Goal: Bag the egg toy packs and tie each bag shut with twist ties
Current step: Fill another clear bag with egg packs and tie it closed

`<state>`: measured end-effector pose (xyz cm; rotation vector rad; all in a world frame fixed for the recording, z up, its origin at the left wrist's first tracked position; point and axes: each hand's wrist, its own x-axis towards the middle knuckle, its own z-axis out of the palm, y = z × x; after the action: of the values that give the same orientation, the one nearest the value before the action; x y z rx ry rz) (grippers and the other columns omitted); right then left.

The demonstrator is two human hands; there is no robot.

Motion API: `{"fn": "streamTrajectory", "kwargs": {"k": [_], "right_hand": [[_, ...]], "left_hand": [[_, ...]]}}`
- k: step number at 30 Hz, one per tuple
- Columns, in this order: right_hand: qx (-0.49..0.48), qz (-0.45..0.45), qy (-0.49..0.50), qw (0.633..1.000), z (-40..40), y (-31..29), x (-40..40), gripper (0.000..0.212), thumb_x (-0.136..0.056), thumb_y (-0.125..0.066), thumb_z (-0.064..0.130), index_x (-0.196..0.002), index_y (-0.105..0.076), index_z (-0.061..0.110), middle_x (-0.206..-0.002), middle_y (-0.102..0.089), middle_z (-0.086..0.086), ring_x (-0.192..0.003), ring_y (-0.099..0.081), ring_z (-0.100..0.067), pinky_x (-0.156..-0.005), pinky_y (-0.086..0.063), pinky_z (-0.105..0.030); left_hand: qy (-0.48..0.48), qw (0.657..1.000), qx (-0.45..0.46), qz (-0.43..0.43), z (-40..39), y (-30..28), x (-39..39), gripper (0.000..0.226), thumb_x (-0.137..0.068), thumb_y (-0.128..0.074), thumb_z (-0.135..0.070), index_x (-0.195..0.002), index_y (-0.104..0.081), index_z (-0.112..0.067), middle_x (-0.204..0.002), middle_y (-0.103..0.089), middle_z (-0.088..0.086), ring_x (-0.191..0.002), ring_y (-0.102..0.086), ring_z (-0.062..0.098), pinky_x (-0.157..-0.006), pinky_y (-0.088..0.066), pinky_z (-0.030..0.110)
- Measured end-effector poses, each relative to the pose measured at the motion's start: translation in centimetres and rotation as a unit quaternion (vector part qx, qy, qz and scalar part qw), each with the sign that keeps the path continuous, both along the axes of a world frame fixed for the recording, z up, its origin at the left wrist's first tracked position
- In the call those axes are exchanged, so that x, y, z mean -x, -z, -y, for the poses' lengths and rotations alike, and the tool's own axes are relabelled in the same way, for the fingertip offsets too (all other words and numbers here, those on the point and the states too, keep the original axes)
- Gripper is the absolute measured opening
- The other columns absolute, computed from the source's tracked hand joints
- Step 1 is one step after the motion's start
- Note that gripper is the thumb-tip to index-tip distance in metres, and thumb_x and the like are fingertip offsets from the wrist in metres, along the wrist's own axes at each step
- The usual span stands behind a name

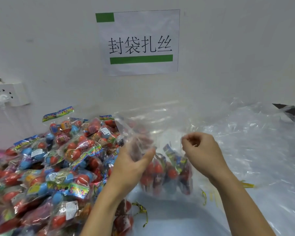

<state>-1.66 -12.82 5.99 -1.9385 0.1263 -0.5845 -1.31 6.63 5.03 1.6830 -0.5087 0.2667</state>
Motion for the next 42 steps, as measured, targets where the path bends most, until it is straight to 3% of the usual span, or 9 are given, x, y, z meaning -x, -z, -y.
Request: {"fn": "streamTrajectory", "kwargs": {"k": [3,9,15,24,30,34,36,39,42], "right_hand": [[0.009,0.009,-0.005,1.000,-0.1,0.1,0.0,0.020,-0.092,-0.063,0.015,-0.075,-0.069,0.024,-0.073,-0.069,0.009,-0.067,-0.065,-0.007,-0.063,-0.048,-0.021],[0.009,0.031,-0.003,0.999,-0.4,0.2,-0.1,0.024,-0.091,-0.063,0.008,-0.071,-0.068,0.022,-0.065,-0.066,0.011,-0.062,-0.059,0.003,-0.055,-0.040,-0.004],[0.010,0.029,-0.003,1.000,-0.8,0.3,-0.2,0.027,-0.090,-0.062,0.006,-0.068,-0.065,0.022,-0.060,-0.063,0.012,-0.056,-0.057,0.004,-0.053,-0.041,-0.006],[-0.006,0.025,0.019,0.999,-0.2,0.1,-0.2,0.019,-0.092,-0.062,0.015,-0.078,-0.069,0.026,-0.070,-0.066,0.009,-0.061,-0.060,-0.001,-0.061,-0.045,-0.016],[-0.037,0.158,0.067,0.984,-1.4,-1.2,0.6,0.020,-0.095,-0.054,0.013,-0.106,-0.063,0.027,-0.094,-0.061,0.008,-0.078,-0.057,0.006,-0.066,-0.045,-0.012],[0.042,0.297,0.041,0.953,-3.4,-2.2,2.1,0.048,-0.080,-0.047,0.020,-0.126,-0.059,0.030,-0.138,-0.042,0.005,-0.132,-0.037,-0.012,-0.107,-0.033,-0.023],[0.120,0.303,-0.001,0.945,-4.1,-2.4,2.6,0.049,-0.078,-0.044,0.029,-0.122,-0.064,0.031,-0.144,-0.043,0.008,-0.141,-0.029,-0.015,-0.114,-0.022,-0.032],[0.168,0.278,-0.048,0.944,-4.2,-2.5,2.8,0.036,-0.081,-0.040,0.035,-0.084,-0.074,0.023,-0.106,-0.067,0.010,-0.125,-0.044,-0.011,-0.104,-0.031,-0.043],[0.189,0.255,-0.085,0.944,-4.0,-2.3,2.6,0.047,-0.084,-0.036,0.035,-0.057,-0.063,0.008,-0.060,-0.061,-0.001,-0.079,-0.058,-0.013,-0.087,-0.040,-0.048]], "left_hand": [[-0.039,0.998,0.040,0.017,0.1,-0.1,-0.2,0.019,-0.088,-0.071,-0.009,-0.105,-0.064,-0.013,-0.097,-0.072,-0.003,-0.092,-0.068,0.002,-0.074,-0.051,0.010],[-0.066,0.994,0.086,0.027,0.7,-0.3,-0.1,0.025,-0.088,-0.069,-0.026,-0.087,-0.063,-0.002,-0.083,-0.072,0.015,-0.079,-0.070,0.028,-0.073,-0.058,0.044],[-0.068,0.990,0.103,0.061,1.3,-0.1,0.0,0.016,-0.083,-0.068,-0.026,-0.078,-0.067,-0.011,-0.083,-0.076,0.006,-0.084,-0.073,0.017,-0.074,-0.056,0.022],[-0.047,0.995,0.084,0.039,0.6,-0.3,0.0,0.009,-0.090,-0.069,-0.005,-0.098,-0.065,-0.003,-0.091,-0.076,0.005,-0.091,-0.073,0.015,-0.077,-0.057,0.021],[-0.034,0.999,-0.008,0.036,0.2,-0.2,0.7,0.060,-0.074,-0.087,-0.020,-0.116,-0.048,-0.037,-0.095,-0.062,-0.046,-0.095,-0.056,-0.025,-0.073,-0.038,-0.006],[0.065,0.996,0.062,0.020,0.2,-0.9,0.6,0.099,-0.058,-0.082,-0.065,-0.141,-0.042,-0.029,-0.123,-0.068,-0.008,-0.122,-0.060,0.009,-0.104,-0.045,0.033],[0.080,0.988,0.131,0.014,0.2,-1.2,0.6,0.088,-0.073,-0.070,-0.067,-0.139,-0.048,-0.014,-0.124,-0.068,0.012,-0.123,-0.060,0.028,-0.110,-0.039,0.052],[0.029,0.983,0.176,0.030,0.4,-1.3,0.3,0.047,-0.091,-0.053,-0.049,-0.117,-0.066,-0.011,-0.117,-0.070,0.015,-0.113,-0.064,0.032,-0.102,-0.044,0.055],[-0.005,0.977,0.209,0.046,0.5,-1.2,-0.1,0.029,-0.095,-0.050,-0.030,-0.108,-0.064,-0.009,-0.103,-0.074,0.009,-0.103,-0.069,0.029,-0.090,-0.053,0.039]]}}
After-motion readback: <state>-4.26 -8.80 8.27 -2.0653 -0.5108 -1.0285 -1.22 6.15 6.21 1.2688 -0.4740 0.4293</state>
